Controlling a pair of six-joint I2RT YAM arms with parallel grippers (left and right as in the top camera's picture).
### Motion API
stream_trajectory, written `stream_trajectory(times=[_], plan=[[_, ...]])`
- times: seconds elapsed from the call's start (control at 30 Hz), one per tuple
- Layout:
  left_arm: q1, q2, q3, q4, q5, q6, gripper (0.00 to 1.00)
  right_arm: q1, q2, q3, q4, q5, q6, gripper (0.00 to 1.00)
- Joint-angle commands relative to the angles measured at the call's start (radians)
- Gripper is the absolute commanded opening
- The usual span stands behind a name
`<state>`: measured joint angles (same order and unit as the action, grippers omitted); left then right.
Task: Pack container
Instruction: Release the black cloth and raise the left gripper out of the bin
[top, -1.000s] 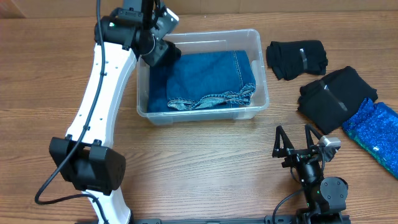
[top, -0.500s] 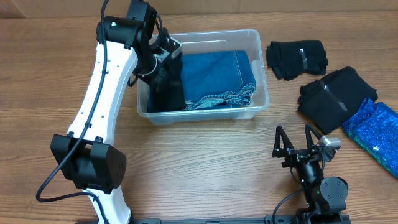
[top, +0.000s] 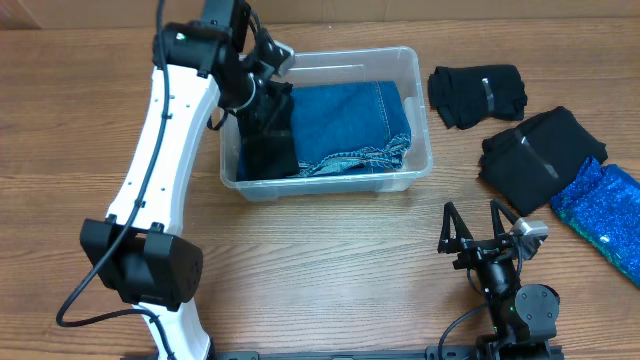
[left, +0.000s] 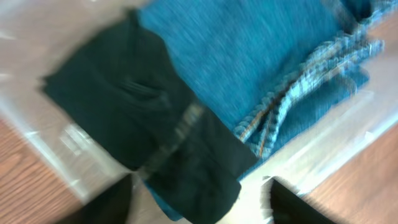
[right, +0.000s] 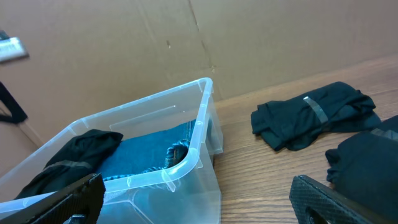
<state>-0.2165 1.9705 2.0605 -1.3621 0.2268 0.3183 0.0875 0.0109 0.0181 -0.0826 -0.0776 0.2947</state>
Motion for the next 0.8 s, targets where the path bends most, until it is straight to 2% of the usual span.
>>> stream_trajectory(times=[0.0, 0.33, 0.67, 0.77], plan=[[0.092, -0.090, 0.134, 0.005, -0.028, -0.106, 1.00, 0.008, -0.008, -0.010, 0.005, 0.009, -0.003, 1.00], [0.393, -0.102, 0.134, 0.002, -0.069, -0.144, 1.00, 0.008, -0.008, -0.010, 0.005, 0.009, -0.003, 1.00], [0.406, -0.094, 0.134, 0.006, -0.070, -0.143, 1.00, 0.008, -0.008, -0.010, 0.011, 0.002, -0.002, 1.00], [0.406, -0.094, 0.134, 0.006, -0.071, -0.143, 1.00, 0.008, -0.008, -0.008, 0.067, -0.105, 0.028, 1.00]])
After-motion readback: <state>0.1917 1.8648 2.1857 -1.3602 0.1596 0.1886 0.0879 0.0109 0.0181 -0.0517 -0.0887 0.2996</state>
